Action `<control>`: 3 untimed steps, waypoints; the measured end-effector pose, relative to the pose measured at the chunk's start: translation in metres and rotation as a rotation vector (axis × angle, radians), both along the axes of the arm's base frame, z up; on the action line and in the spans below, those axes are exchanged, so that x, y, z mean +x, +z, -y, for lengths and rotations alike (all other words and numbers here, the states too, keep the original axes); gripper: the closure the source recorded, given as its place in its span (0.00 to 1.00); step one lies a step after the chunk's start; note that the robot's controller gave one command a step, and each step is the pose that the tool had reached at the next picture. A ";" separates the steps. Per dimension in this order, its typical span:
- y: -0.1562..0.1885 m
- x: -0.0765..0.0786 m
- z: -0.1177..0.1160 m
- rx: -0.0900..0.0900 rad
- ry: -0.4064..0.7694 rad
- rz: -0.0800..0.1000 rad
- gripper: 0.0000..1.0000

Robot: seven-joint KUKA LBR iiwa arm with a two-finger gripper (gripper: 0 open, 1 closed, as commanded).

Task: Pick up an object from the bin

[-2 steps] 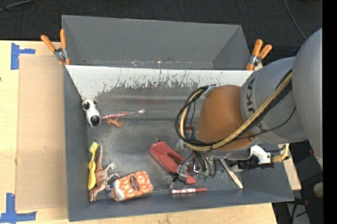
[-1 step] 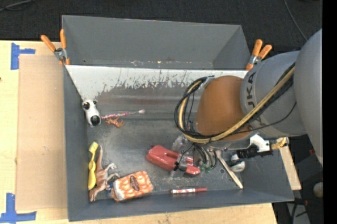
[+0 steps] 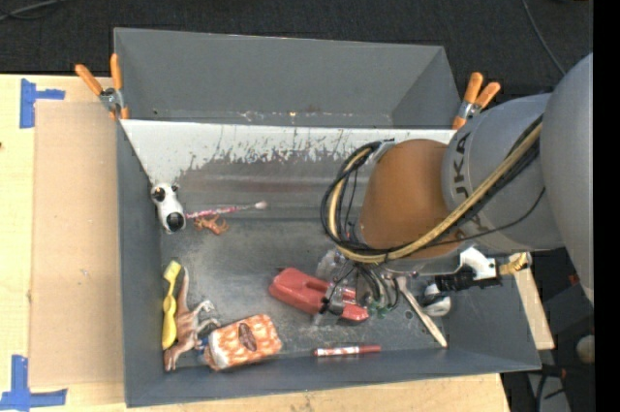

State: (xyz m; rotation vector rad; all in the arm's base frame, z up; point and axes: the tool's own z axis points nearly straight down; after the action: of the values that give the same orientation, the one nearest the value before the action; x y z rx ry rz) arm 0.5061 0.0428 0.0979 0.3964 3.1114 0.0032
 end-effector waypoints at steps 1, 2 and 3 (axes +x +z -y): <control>-0.014 0.006 0.003 0.000 0.152 -0.001 1.00; -0.026 0.005 -0.001 -0.001 0.018 0.003 1.00; -0.026 0.005 0.000 0.000 0.016 0.003 1.00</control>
Offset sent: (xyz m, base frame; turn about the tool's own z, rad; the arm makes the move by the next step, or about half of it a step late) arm 0.0032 0.0014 -0.0279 -0.0199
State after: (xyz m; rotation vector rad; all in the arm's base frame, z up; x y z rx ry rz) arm 0.5109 0.0433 0.0723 0.3709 3.1117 0.0031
